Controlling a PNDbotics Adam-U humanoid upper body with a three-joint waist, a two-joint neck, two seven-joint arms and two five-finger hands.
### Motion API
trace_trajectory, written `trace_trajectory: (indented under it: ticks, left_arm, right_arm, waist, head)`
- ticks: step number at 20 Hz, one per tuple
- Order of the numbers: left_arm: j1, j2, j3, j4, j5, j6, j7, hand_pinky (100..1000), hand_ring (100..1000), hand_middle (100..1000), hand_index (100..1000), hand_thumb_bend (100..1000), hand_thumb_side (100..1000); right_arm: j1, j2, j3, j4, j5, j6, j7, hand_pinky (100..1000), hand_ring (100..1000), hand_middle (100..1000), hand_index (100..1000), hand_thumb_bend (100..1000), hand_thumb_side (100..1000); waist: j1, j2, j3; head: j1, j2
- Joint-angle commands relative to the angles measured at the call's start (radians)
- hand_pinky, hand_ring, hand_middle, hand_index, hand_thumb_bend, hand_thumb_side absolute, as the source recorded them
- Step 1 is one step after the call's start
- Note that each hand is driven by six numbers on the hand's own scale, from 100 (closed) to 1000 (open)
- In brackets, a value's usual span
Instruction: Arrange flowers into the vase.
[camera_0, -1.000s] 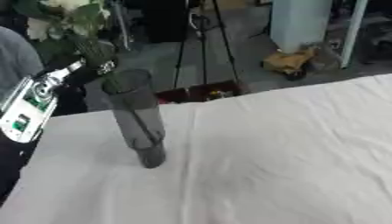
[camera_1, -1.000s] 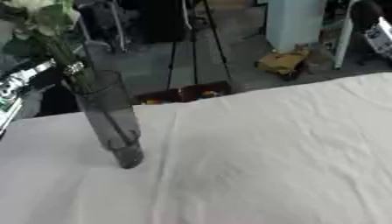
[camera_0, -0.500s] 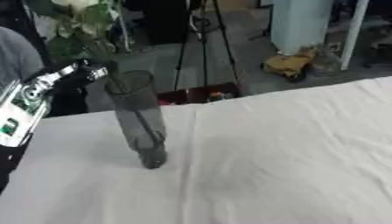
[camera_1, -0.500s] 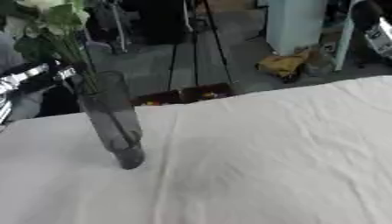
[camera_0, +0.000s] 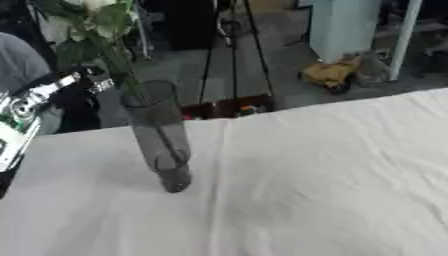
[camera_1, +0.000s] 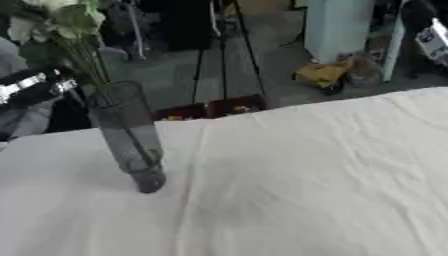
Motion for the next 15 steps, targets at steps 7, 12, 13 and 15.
trace_trajectory:
  ticks: [7, 12, 13, 15]
  left_arm:
    - [0.037, 0.076, 0.029, -0.149, 0.048, 0.0, -0.009, 897, 1000, 1000, 1000, 623, 1000]
    - [0.088, 0.09, 0.041, -0.243, 0.089, -0.031, 0.025, 895, 1000, 1000, 1000, 619, 1000]
    - [0.103, 0.094, 0.046, -0.267, 0.093, -0.039, 0.03, 895, 1000, 1000, 1000, 619, 1000]
    - [0.123, 0.098, 0.053, -0.315, 0.093, -0.03, 0.027, 895, 1000, 1000, 1000, 619, 1000]
  right_arm:
    - [-0.01, -0.019, -0.01, -0.022, -0.005, 0.003, -0.01, 809, 898, 853, 840, 294, 1000]
    - [-0.009, -0.012, -0.007, -0.03, -0.01, 0.004, -0.015, 809, 898, 853, 840, 290, 1000]
    - [-0.009, -0.011, -0.006, -0.031, -0.011, 0.005, -0.016, 809, 898, 853, 840, 290, 1000]
    - [-0.009, -0.011, -0.006, -0.032, -0.011, 0.006, -0.017, 809, 898, 853, 840, 290, 1000]
  waist:
    - [-0.012, -0.03, 0.008]
    - [-0.015, -0.038, 0.017]
    - [-0.016, -0.038, 0.017]
    - [-0.016, -0.038, 0.017]
  head:
    - [-0.048, 0.034]
    - [-0.102, 0.097]
    - [-0.104, 0.1]
    - [-0.106, 0.102]
